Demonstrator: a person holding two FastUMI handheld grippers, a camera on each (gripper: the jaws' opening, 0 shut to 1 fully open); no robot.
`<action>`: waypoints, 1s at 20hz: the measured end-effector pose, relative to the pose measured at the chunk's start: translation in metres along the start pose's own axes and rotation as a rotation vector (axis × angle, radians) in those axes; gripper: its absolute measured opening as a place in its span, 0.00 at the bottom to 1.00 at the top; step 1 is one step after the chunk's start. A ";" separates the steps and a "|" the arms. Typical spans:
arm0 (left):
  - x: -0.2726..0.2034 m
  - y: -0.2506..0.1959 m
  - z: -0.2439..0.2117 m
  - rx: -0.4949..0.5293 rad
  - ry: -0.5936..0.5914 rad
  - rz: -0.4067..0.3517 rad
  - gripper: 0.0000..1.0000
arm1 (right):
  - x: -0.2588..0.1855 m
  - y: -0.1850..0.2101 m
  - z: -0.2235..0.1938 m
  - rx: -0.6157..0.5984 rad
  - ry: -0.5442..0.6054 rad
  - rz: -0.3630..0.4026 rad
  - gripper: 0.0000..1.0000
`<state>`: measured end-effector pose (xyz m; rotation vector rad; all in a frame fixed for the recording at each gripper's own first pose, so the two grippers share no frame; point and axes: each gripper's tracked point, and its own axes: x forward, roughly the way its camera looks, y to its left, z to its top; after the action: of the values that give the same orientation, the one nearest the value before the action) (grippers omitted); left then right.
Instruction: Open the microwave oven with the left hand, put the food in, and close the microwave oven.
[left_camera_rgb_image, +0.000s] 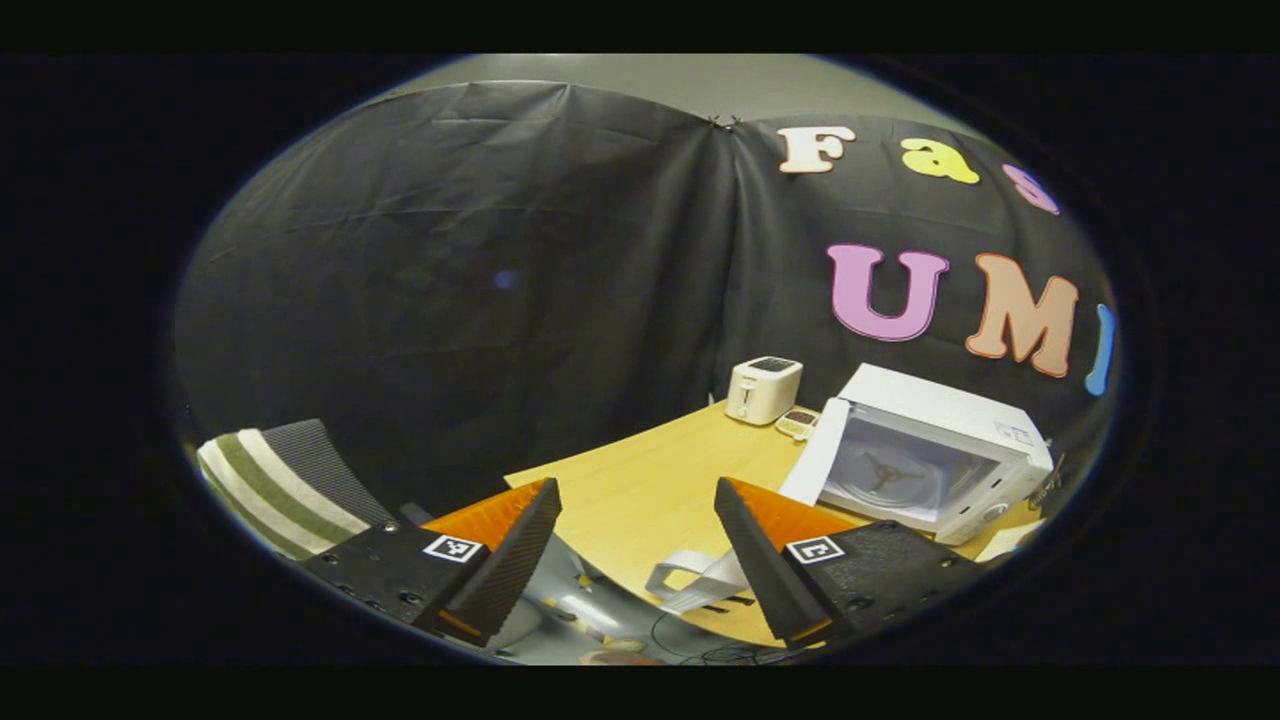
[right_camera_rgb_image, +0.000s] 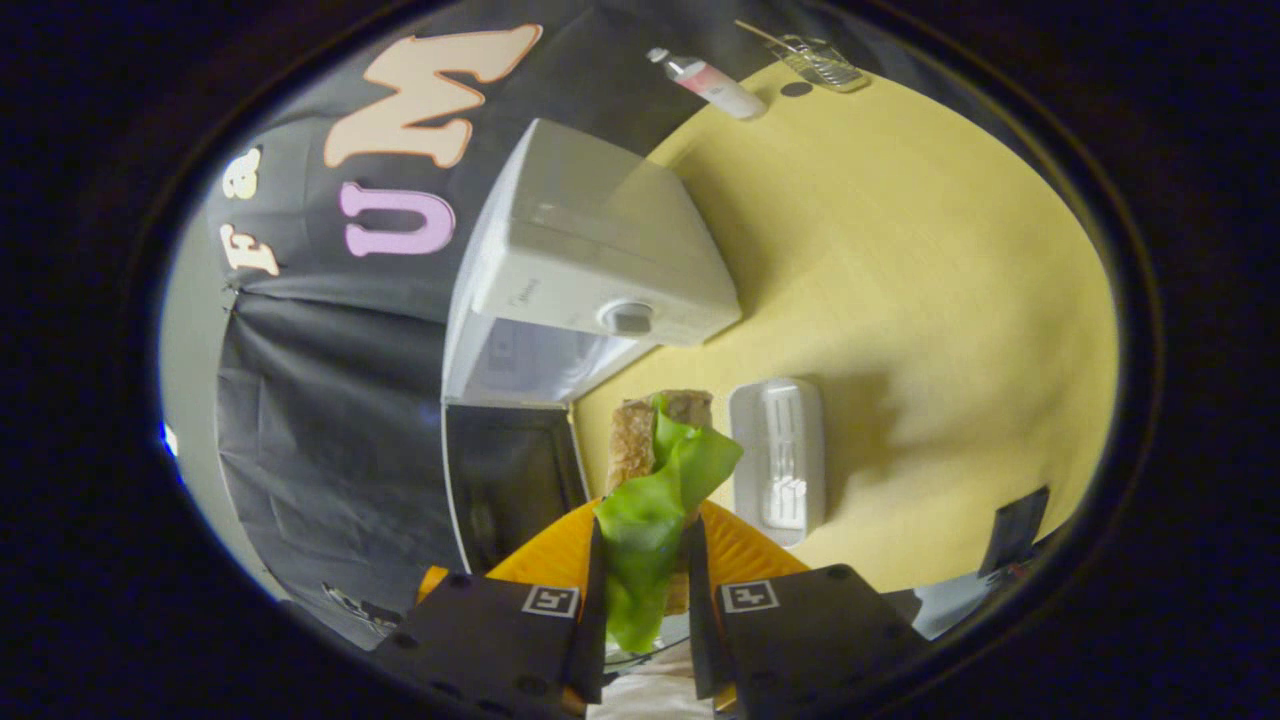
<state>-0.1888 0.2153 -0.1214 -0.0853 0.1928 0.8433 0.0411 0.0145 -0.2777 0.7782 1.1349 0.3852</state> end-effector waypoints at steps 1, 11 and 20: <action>0.006 -0.002 0.002 -0.002 0.000 -0.016 0.90 | 0.001 0.010 -0.003 -0.001 -0.020 0.011 0.37; 0.078 -0.002 0.026 0.049 0.005 -0.232 0.90 | 0.088 0.113 -0.057 0.051 -0.267 0.139 0.37; 0.120 -0.016 0.021 0.095 0.036 -0.384 0.94 | 0.168 0.129 -0.024 0.105 -0.489 0.089 0.37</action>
<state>-0.0960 0.2955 -0.1255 -0.0459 0.2410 0.4499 0.0990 0.2183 -0.3001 0.9547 0.6673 0.1933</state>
